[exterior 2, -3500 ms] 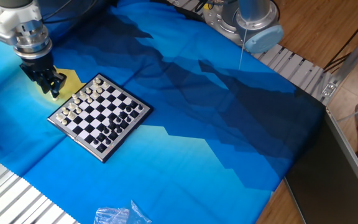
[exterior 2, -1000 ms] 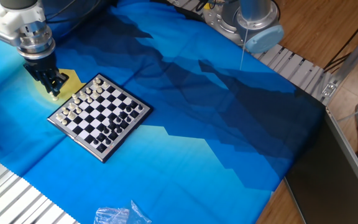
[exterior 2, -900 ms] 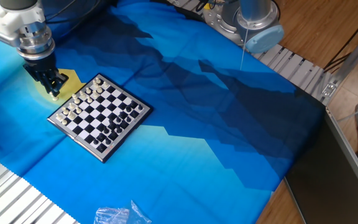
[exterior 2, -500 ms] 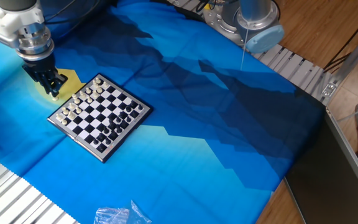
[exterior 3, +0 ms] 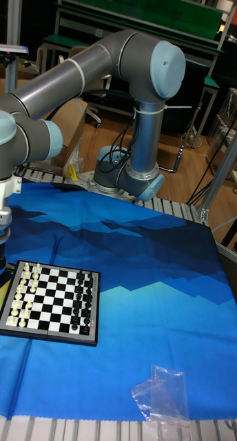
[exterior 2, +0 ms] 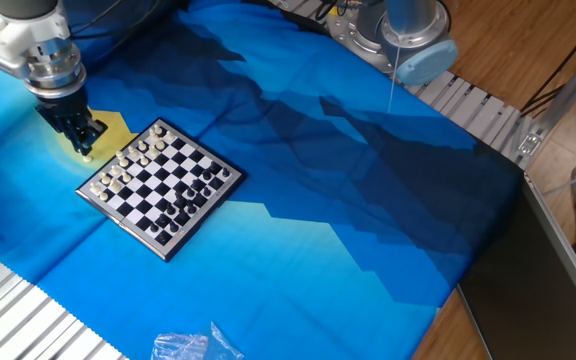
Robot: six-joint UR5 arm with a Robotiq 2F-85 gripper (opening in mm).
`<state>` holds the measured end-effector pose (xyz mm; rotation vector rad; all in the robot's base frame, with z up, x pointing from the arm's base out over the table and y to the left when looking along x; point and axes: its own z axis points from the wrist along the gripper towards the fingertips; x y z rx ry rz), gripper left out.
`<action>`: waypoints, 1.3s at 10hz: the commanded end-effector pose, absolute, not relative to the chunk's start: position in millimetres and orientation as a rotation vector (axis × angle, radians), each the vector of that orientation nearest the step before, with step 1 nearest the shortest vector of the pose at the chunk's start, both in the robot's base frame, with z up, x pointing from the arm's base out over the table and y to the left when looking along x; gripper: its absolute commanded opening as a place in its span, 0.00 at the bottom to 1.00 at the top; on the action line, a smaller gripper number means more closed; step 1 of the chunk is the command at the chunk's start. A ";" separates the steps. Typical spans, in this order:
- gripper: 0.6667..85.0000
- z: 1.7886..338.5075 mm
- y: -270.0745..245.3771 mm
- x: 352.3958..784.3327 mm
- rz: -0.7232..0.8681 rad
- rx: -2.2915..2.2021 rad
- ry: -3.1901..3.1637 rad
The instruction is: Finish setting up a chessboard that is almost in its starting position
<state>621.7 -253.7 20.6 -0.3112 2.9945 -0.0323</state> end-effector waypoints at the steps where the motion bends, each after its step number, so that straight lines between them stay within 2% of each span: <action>1: 0.14 23.5 -252.2 622.3 -0.019 -0.290 2.990; 5: 0.13 37.5 -246.6 619.5 -0.002 -0.290 2.994; 11: 0.09 93.4 -244.4 621.4 -0.055 -0.305 3.002; 13: 0.04 118.2 -244.1 622.0 -0.065 -0.314 3.017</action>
